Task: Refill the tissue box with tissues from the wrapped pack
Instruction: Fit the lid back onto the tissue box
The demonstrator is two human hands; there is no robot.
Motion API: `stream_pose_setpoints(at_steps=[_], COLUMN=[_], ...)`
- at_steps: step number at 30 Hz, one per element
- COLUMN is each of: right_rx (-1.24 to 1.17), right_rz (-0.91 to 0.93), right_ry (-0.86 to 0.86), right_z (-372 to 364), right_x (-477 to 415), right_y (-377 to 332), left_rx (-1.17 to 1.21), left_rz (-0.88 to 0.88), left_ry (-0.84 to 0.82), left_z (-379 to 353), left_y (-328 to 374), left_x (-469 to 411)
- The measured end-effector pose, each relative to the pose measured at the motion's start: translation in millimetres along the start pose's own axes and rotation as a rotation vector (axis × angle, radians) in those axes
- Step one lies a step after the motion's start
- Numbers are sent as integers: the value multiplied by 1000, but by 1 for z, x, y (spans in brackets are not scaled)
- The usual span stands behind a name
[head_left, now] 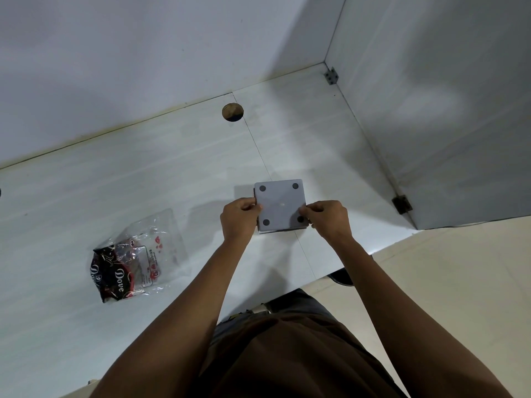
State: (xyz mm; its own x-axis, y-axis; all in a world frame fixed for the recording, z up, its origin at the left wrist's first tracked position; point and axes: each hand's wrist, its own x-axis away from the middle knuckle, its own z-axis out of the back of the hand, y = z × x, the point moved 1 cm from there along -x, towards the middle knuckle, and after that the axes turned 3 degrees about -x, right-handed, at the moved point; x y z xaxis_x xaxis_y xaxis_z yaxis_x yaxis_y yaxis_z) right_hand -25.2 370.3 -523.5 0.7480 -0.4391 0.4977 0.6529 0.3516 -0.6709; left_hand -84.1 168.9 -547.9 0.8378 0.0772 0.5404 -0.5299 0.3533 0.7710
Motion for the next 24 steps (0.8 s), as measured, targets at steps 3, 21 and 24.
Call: stream_pose_setpoints(at_steps=[3,21,24], right_rx=[12,4,23], right_rz=[2,-90,-51], right_ry=[-12,-46,-49], right_z=[-2,-1,-1], right_x=[2,-10,-22], right_y=[0,4,-1], left_rx=[9,-89,-205], left_rz=[-3,93,70], left_ry=[1,2,49], left_z=[3,2,1], left_y=[-3,-1,5], left_x=[1,-5,-12])
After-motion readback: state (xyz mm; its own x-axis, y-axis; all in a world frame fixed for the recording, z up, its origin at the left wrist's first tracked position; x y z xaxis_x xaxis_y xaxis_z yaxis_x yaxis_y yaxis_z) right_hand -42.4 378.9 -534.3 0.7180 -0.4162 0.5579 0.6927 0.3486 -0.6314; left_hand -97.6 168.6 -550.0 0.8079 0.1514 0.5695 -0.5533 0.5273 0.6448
